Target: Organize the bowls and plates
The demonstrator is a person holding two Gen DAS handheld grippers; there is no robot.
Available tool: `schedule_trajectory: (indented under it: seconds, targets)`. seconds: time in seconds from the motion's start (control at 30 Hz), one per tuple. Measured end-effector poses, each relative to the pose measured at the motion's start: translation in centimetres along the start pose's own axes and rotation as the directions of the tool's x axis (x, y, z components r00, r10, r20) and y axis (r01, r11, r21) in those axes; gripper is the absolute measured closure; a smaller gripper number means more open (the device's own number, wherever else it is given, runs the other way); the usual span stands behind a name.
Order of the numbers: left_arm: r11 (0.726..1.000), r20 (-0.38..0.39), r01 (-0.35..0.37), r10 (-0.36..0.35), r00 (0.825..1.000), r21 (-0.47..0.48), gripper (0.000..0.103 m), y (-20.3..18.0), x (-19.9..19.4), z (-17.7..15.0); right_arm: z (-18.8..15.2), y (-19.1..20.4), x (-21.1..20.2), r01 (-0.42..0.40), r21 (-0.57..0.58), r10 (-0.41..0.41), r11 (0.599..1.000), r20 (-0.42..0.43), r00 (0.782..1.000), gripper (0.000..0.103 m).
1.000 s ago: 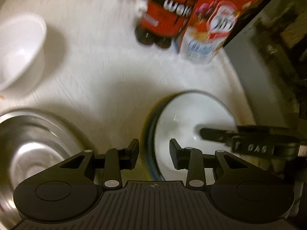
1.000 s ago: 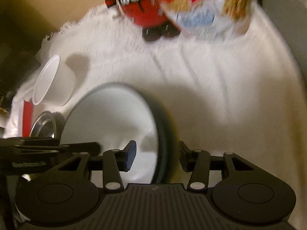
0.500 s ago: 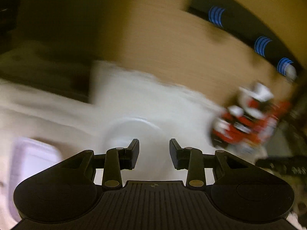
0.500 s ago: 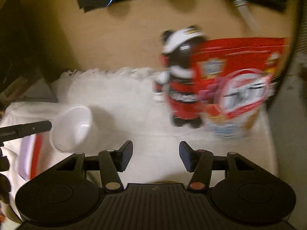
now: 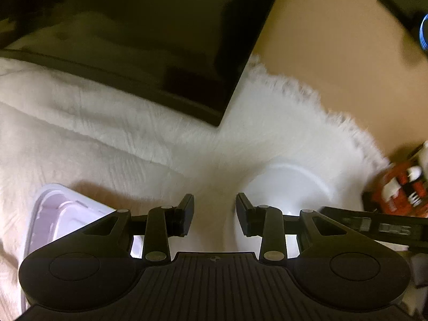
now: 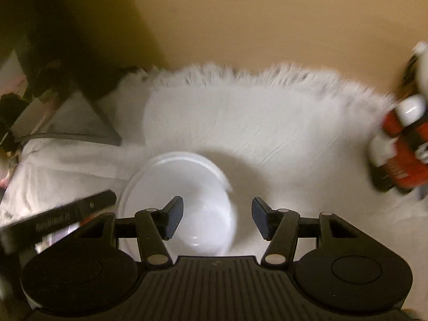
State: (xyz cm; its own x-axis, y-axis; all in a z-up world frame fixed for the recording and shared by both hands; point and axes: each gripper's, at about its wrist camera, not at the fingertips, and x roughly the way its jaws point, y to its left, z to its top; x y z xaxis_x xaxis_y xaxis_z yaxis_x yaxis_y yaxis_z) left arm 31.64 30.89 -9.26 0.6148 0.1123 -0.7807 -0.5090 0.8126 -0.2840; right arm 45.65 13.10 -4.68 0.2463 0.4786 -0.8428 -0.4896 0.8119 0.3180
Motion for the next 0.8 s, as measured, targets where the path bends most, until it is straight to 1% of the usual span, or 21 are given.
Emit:
schedule_trajectory:
  seconds: [0.03, 0.1, 0.17, 0.2, 0.23, 0.3, 0.4, 0.47, 0.53, 0.57, 0.63, 0.7, 0.8]
  targets:
    - [1.000, -0.011, 0.003, -0.003, 1.000, 0.004, 0.065, 0.1, 0.7, -0.1, -0.2, 0.5, 1.3, 0.014, 0.006, -0.014, 1.000, -0.023, 1.000, 0.046]
    - [0.999, -0.038, 0.033, -0.033, 0.999, -0.010, 0.065, 0.3, 1.9, -0.5, -0.9, 1.2, 3.6, 0.041, 0.015, -0.040, 0.999, -0.064, 0.997, 0.048]
    - [0.998, -0.064, 0.064, -0.066, 0.996, -0.022, 0.065, 0.3, 2.7, -0.7, -1.8, 1.4, 5.5, 0.039, 0.017, -0.037, 0.999, -0.114, 0.993, 0.062]
    - [0.997, -0.074, 0.078, -0.080, 0.994, -0.021, 0.060, 0.1, 2.9, -0.8, -2.2, 1.4, 5.9, 0.034, 0.021, -0.031, 0.999, -0.128, 0.991, 0.068]
    - [0.997, -0.068, 0.074, -0.075, 0.995, -0.013, 0.058, -0.3, 2.7, -0.8, -2.6, 1.5, 5.9, 0.018, 0.025, -0.015, 1.000, -0.132, 0.991, 0.076]
    - [0.997, -0.033, 0.083, -0.083, 0.996, 0.002, 0.058, -1.0, 1.1, -0.8, -3.2, 1.7, 4.9, -0.003, 0.017, 0.005, 1.000, -0.122, 0.992, 0.077]
    - [0.991, 0.026, 0.133, -0.134, 0.991, 0.026, 0.059, -2.6, -2.3, -1.0, -3.8, 1.7, 1.4, -0.016, -0.034, 0.014, 0.999, -0.060, 0.998, 0.077]
    - [0.985, 0.065, 0.167, -0.169, 0.984, 0.033, 0.059, -4.0, -5.2, -1.7, -4.2, 1.0, -1.6, -0.035, -0.051, 0.034, 0.998, -0.015, 0.999, 0.078]
    - [0.977, 0.081, 0.214, -0.215, 0.973, 0.015, 0.059, -5.4, -7.5, -2.9, -5.0, -0.2, -4.9, -0.064, -0.053, 0.065, 0.997, 0.012, 0.998, 0.078]
    - [0.970, 0.078, 0.244, -0.244, 0.967, 0.014, 0.059, -6.3, -8.6, -3.6, -5.7, -1.1, -6.8, -0.075, -0.053, 0.077, 0.996, 0.026, 0.997, 0.078]
    - [0.956, 0.039, 0.292, -0.293, 0.955, 0.023, 0.059, -8.5, -10.1, -5.0, -6.9, -2.8, -10.1, -0.074, -0.066, 0.078, 0.995, 0.053, 0.996, 0.078]
    - [0.941, -0.020, 0.332, -0.331, 0.943, 0.064, 0.059, -11.4, -11.0, -6.4, -8.2, -4.7, -13.0, -0.045, -0.081, 0.052, 0.996, 0.081, 0.995, 0.077]
    - [0.923, -0.087, 0.364, -0.356, 0.931, 0.122, 0.059, -15.5, -12.2, -8.6, -10.6, -7.8, -17.3, -0.001, -0.097, 0.011, 0.995, 0.105, 0.994, 0.077]
